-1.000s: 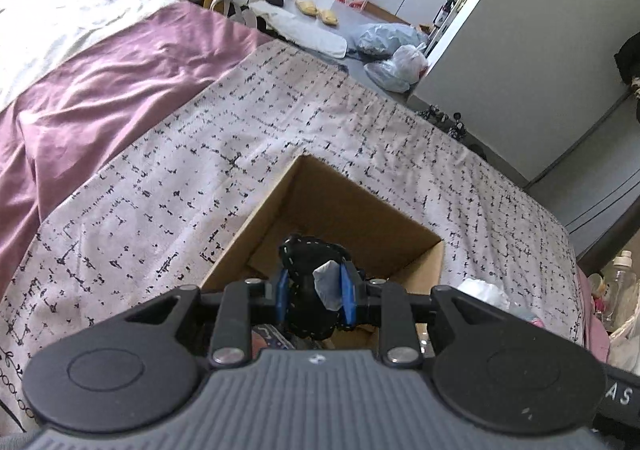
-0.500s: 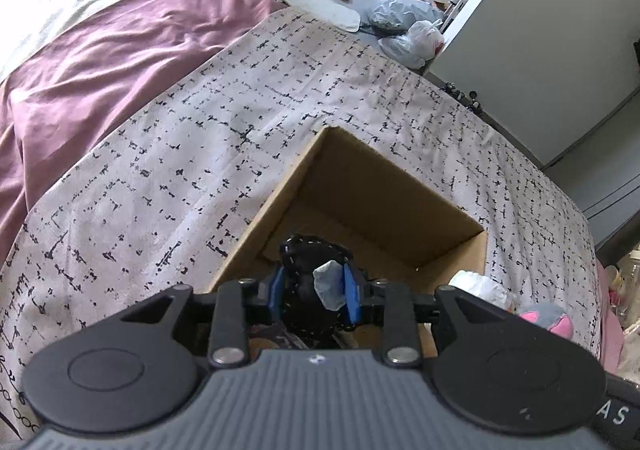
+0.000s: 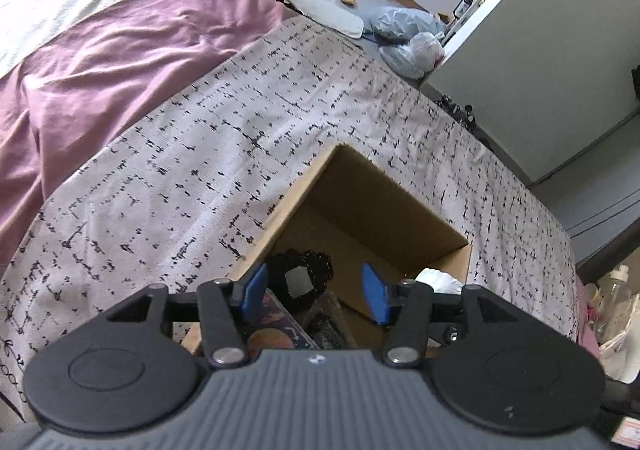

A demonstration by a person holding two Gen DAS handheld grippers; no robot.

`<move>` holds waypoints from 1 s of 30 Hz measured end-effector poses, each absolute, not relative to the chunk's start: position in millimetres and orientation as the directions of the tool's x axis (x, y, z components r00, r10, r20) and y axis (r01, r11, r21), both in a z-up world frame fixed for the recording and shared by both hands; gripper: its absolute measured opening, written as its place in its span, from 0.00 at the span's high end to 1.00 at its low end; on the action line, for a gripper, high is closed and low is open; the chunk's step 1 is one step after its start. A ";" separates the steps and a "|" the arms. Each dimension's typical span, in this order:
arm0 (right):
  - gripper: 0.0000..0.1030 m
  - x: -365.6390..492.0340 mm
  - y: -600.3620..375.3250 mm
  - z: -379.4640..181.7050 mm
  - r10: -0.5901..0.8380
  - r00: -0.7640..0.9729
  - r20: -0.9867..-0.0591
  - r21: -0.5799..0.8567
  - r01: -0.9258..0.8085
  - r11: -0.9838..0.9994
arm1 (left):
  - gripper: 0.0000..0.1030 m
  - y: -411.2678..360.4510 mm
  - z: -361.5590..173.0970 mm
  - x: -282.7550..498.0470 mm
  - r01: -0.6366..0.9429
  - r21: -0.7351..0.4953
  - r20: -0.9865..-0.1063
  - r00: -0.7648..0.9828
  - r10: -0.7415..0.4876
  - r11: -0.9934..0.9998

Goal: Organize soft objects
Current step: 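Carry both items over the box and open both tools to release them, then withdraw both tools from the box toward the remaining plush toys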

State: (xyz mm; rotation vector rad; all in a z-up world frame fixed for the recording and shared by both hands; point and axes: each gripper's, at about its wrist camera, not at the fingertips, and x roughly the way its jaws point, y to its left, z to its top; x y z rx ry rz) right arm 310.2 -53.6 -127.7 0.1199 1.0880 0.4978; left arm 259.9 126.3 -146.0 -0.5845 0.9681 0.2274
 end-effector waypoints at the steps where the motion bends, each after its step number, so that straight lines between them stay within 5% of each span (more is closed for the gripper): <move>1: 0.68 309.5 -52.5 -126.2 0.438 0.370 -0.819 0.325 -0.330 0.886 | 0.49 126.9 -144.0 258.2 -0.434 -0.366 -0.825 0.560 -0.072 0.823; 5: 0.55 304.2 -54.7 -117.6 0.441 0.386 -0.811 0.327 -0.325 0.887 | 0.49 126.9 -135.2 251.8 -0.427 -0.362 -0.822 0.565 -0.068 0.829; 13: 0.55 289.8 -70.7 -98.4 0.453 0.416 -0.789 0.332 -0.332 0.883 | 0.49 118.0 -119.3 237.9 -0.411 -0.355 -0.814 0.578 -0.061 0.840; 19: 0.49 277.6 -87.0 -87.7 0.462 0.434 -0.773 0.339 -0.332 0.880 | 0.23 105.4 -104.2 224.0 -0.417 -0.302 -0.814 0.581 -0.004 0.857; 30: 0.30 258.7 -128.7 -77.5 0.482 0.474 -0.736 0.377 -0.305 0.875 | 0.13 75.4 -83.0 209.3 -0.388 -0.236 -0.805 0.592 0.045 0.891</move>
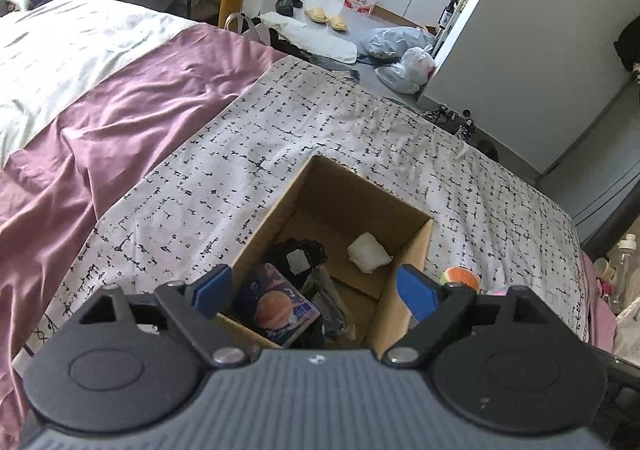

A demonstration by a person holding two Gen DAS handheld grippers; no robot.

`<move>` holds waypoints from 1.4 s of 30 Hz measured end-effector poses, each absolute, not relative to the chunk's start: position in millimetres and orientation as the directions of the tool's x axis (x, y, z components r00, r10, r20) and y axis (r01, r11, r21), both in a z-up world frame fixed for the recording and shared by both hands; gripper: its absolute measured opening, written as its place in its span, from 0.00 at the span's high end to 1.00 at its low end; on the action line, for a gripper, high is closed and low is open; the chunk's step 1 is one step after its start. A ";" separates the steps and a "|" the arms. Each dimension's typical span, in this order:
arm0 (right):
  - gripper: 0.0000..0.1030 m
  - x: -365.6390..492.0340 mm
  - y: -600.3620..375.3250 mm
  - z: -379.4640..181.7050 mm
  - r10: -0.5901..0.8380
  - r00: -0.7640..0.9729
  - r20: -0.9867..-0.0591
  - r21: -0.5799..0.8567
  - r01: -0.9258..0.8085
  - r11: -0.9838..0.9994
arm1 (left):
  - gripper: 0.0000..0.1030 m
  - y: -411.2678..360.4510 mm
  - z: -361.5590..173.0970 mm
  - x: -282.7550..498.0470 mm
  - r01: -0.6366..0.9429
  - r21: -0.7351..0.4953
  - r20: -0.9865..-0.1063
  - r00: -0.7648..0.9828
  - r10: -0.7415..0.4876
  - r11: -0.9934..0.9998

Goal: Organize soft objects
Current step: 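Withdraw both tools from the box toward the remaining plush toys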

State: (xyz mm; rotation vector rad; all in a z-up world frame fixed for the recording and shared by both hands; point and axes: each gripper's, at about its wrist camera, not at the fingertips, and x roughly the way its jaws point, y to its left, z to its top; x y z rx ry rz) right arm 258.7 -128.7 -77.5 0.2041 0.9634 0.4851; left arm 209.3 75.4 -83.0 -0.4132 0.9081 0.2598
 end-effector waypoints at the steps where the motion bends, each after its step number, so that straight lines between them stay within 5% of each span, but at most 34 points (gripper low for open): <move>1: 0.28 257.4 -133.2 -76.8 0.482 0.479 -0.734 0.378 -0.303 0.875 | 0.12 71.9 -81.5 208.4 -0.382 -0.232 -0.803 0.594 0.045 0.895; 5: 0.21 253.5 -150.3 -74.1 0.483 0.492 -0.725 0.381 -0.297 0.875 | 0.02 56.1 -76.2 204.2 -0.351 -0.221 -0.788 0.614 0.045 0.910; 11: 0.04 247.7 -179.2 -74.7 0.485 0.534 -0.692 0.392 -0.286 0.874 | 0.00 34.6 -70.2 200.1 -0.329 -0.209 -0.767 0.640 0.054 0.921; 42: 0.02 254.4 -319.7 -112.2 0.461 0.627 -0.629 0.523 -0.098 0.847 | 0.00 -78.4 -76.5 216.0 -0.222 -0.105 -0.767 0.639 0.063 0.969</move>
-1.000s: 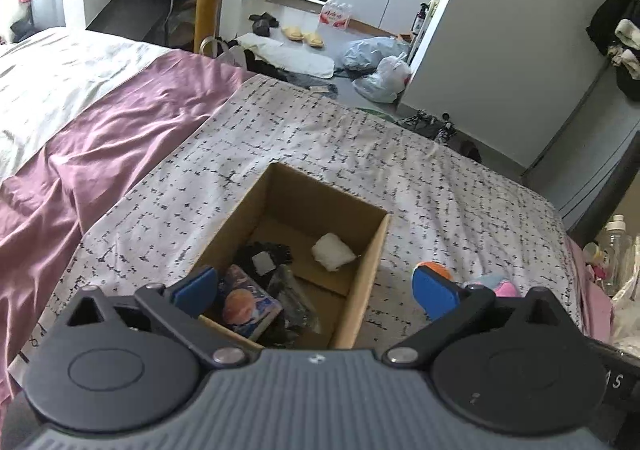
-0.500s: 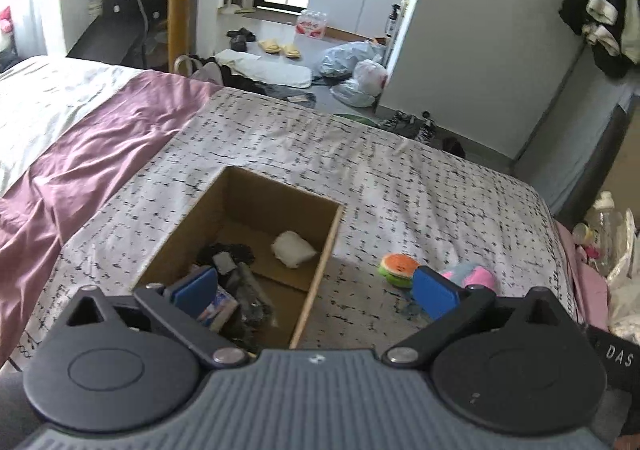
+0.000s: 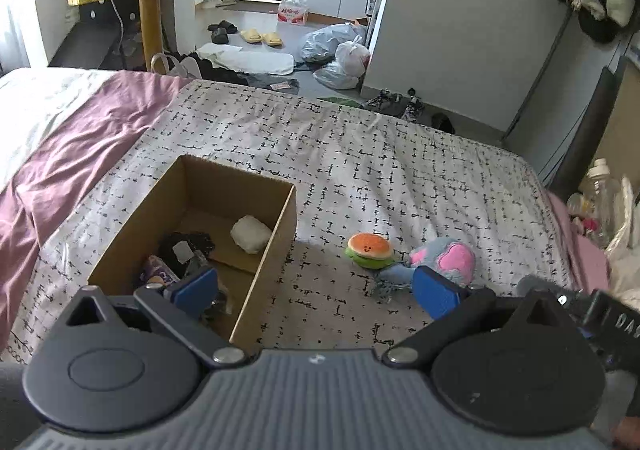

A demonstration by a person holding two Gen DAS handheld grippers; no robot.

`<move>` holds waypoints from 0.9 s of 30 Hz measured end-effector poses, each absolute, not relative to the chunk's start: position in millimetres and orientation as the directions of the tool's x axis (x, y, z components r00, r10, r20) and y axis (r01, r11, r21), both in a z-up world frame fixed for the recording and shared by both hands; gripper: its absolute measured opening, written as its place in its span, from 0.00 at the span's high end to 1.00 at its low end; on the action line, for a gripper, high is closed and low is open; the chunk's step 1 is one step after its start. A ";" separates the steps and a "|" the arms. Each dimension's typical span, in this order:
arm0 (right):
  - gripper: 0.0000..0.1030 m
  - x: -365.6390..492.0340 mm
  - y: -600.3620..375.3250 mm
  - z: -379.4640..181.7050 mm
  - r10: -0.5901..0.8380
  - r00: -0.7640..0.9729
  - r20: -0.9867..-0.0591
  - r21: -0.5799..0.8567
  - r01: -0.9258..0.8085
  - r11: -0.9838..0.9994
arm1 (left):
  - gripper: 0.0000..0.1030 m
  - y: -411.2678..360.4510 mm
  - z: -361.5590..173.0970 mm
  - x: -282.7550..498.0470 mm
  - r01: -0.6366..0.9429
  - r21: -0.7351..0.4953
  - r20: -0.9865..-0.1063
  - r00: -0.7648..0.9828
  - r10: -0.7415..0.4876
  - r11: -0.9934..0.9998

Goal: Organize soft objects
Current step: 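Withdraw both tools from the box toward the remaining plush toys, then reach both tools to the grey elephant plush with pink ears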

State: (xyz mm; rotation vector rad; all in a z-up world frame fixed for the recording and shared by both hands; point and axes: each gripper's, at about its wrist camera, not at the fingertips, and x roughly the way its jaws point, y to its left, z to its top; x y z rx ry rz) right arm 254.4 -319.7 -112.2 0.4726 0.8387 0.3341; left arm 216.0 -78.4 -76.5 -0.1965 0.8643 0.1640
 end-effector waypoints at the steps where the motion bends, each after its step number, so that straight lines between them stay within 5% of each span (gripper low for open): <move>1: 0.03 256.0 -322.9 -113.1 0.458 0.630 -0.627 0.529 -0.088 0.844 | 0.00 -81.1 -76.8 216.8 -0.226 -0.098 -0.767 0.637 0.071 0.969; 14: 0.31 292.3 -338.8 -128.3 0.410 0.632 -0.658 0.537 0.013 0.843 | 0.00 -106.0 -93.5 246.6 -0.215 -0.068 -0.799 0.597 0.076 0.974; 27: 0.37 329.3 -341.9 -160.3 0.410 0.645 -0.644 0.588 0.076 0.805 | 0.01 -114.1 -118.6 285.1 -0.206 -0.071 -0.805 0.590 0.066 0.976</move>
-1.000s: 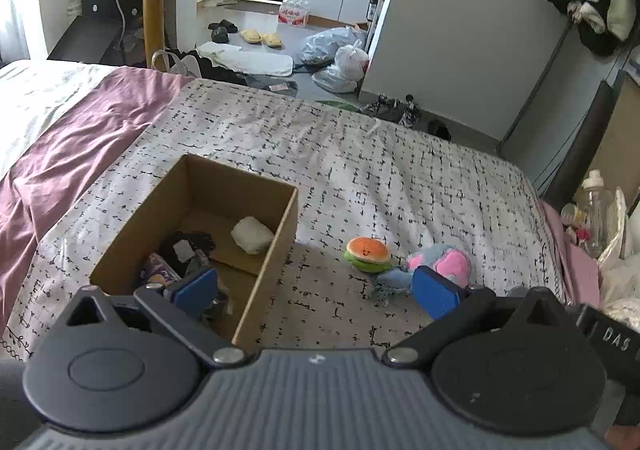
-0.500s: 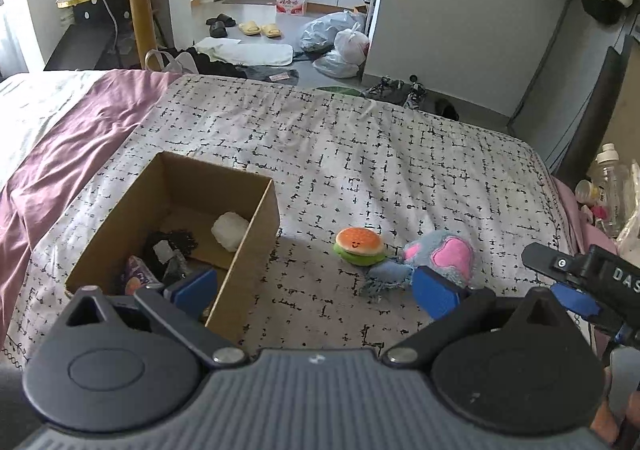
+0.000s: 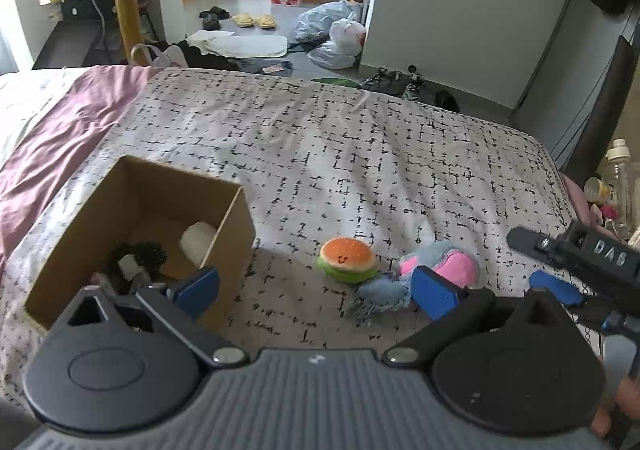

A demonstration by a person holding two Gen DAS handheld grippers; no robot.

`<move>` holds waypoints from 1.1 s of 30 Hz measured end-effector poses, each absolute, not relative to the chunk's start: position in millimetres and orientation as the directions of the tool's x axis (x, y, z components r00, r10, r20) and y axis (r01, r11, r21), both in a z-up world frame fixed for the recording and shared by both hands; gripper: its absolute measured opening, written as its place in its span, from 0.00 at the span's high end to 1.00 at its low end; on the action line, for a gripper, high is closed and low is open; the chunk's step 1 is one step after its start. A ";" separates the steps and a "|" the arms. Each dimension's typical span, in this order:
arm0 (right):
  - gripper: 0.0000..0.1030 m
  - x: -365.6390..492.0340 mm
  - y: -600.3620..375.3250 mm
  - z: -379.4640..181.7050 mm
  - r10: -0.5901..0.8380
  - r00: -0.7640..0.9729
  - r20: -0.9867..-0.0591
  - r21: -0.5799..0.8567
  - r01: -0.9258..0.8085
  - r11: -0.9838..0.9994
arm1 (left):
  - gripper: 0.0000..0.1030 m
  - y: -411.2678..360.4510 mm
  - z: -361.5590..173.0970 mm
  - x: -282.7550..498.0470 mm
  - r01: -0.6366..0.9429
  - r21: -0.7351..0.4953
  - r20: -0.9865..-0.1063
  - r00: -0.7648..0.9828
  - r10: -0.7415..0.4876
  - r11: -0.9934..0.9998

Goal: Organize soft objects
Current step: 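Reach both tools to the grey elephant plush with pink ears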

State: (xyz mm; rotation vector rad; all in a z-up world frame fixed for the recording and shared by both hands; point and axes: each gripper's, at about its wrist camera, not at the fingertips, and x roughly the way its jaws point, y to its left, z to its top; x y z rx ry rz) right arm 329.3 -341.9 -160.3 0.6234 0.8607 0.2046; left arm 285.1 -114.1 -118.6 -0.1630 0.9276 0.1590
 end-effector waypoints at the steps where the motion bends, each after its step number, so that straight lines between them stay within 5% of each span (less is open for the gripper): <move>1: 0.39 330.6 -342.2 -165.7 0.410 0.640 -0.650 0.588 0.081 0.805 | 0.03 -114.2 -122.6 288.7 -0.208 -0.070 -0.807 0.587 0.067 0.976; 5: 0.50 339.1 -348.4 -183.6 0.458 0.617 -0.640 0.643 0.104 0.759 | 0.03 -113.9 -138.5 300.9 -0.219 -0.075 -0.821 0.567 0.064 0.973; 33: 0.50 363.0 -341.5 -242.9 0.449 0.513 -0.732 0.606 0.189 0.773 | 0.04 -116.5 -168.6 327.3 -0.239 -0.109 -0.845 0.533 0.037 0.965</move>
